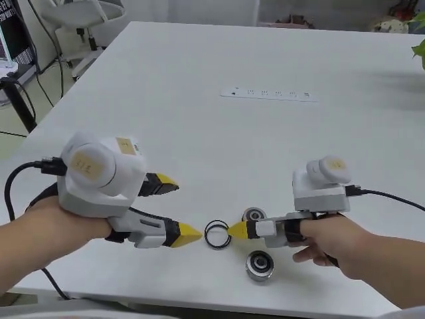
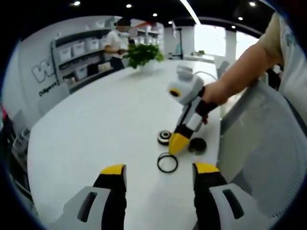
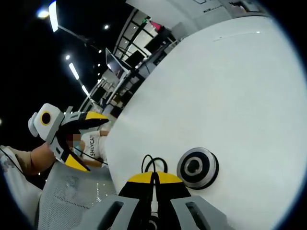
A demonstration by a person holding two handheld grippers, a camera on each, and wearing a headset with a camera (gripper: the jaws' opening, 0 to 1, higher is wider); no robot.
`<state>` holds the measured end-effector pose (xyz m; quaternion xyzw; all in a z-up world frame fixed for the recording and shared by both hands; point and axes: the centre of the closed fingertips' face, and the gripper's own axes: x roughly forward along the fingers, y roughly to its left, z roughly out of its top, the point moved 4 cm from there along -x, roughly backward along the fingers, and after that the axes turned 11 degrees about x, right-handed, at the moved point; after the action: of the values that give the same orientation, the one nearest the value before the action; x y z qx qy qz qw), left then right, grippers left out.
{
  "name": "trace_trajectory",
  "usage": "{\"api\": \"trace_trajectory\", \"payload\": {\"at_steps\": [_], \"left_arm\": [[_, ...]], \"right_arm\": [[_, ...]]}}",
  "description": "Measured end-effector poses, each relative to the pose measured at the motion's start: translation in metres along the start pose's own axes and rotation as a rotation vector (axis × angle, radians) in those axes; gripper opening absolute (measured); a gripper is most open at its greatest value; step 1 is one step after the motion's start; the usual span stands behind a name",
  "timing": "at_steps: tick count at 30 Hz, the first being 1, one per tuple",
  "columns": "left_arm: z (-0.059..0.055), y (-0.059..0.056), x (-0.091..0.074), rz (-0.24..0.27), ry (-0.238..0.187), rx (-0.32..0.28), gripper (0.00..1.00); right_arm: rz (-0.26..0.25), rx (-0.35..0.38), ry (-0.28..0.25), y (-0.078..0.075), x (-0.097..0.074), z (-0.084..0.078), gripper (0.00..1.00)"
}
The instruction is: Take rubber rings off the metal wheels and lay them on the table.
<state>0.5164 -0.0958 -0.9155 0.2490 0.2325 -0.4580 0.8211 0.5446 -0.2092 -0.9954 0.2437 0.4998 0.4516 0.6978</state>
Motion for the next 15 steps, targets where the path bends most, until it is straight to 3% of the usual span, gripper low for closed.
{"api": "trace_trajectory", "payload": {"at_steps": [15], "left_arm": [[-0.0035,-0.0015,0.0011,-0.008,0.009,-0.003,0.56]], "right_arm": [[-0.010,-0.001,0.015,-0.0031,0.0014,-0.0021,0.00]]}}
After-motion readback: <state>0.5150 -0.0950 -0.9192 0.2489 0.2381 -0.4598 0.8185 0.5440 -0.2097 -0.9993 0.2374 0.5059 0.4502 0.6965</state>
